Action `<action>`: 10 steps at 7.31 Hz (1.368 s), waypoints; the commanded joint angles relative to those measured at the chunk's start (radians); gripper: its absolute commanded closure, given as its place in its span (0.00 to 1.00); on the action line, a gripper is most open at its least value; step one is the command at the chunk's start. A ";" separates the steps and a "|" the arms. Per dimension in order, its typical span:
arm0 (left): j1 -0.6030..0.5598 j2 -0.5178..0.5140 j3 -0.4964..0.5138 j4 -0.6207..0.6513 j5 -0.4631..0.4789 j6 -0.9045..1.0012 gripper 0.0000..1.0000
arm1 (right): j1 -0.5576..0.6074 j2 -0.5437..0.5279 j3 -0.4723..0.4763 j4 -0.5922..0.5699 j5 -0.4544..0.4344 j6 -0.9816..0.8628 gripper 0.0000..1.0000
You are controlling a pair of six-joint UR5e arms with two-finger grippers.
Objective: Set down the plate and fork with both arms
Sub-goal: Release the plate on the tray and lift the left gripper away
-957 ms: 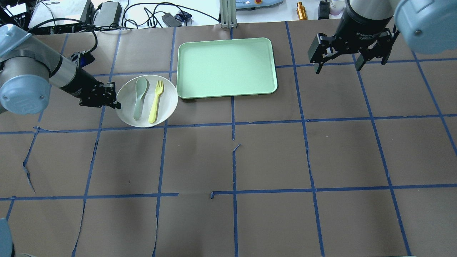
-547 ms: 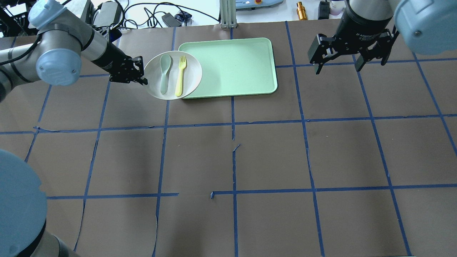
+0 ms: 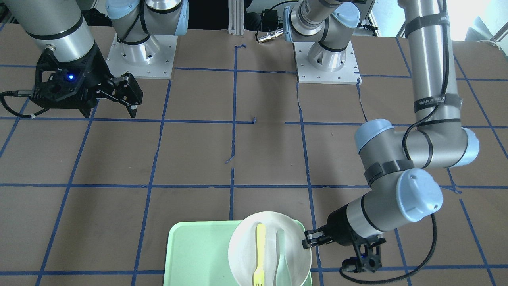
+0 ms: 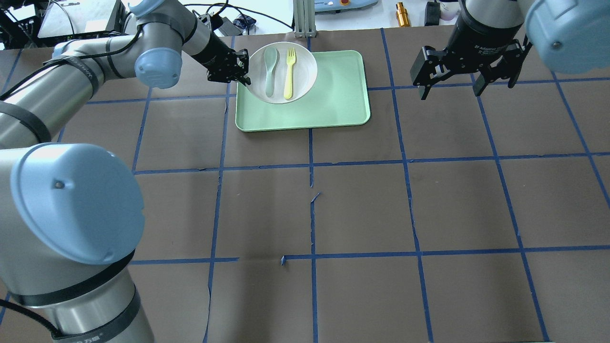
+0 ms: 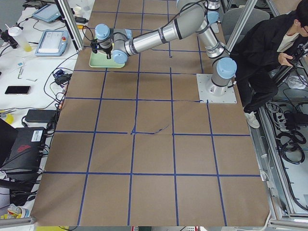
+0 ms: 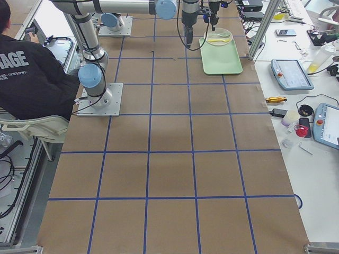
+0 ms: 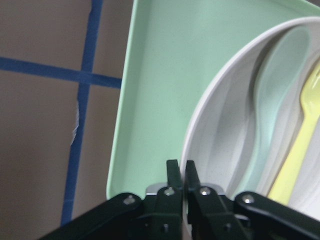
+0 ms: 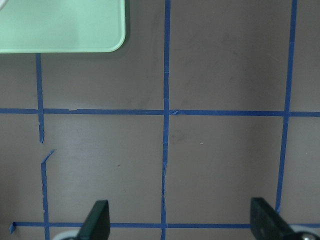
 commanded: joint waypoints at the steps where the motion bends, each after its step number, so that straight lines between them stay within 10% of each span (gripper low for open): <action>1: -0.053 -0.103 0.096 0.007 0.063 -0.003 1.00 | 0.000 0.000 0.001 0.000 0.001 0.000 0.00; 4: -0.070 -0.140 0.115 0.012 0.086 -0.016 1.00 | 0.000 0.000 0.001 0.002 0.001 0.000 0.00; 5: -0.071 -0.137 0.113 0.021 0.085 -0.016 0.79 | 0.000 0.000 0.001 0.000 0.001 0.000 0.00; 6: -0.071 -0.118 0.102 0.027 0.085 -0.002 0.08 | 0.000 0.000 0.001 0.002 0.000 0.000 0.00; 10: -0.033 0.151 -0.044 -0.207 0.259 0.026 0.00 | 0.000 0.002 0.001 0.000 0.000 -0.002 0.00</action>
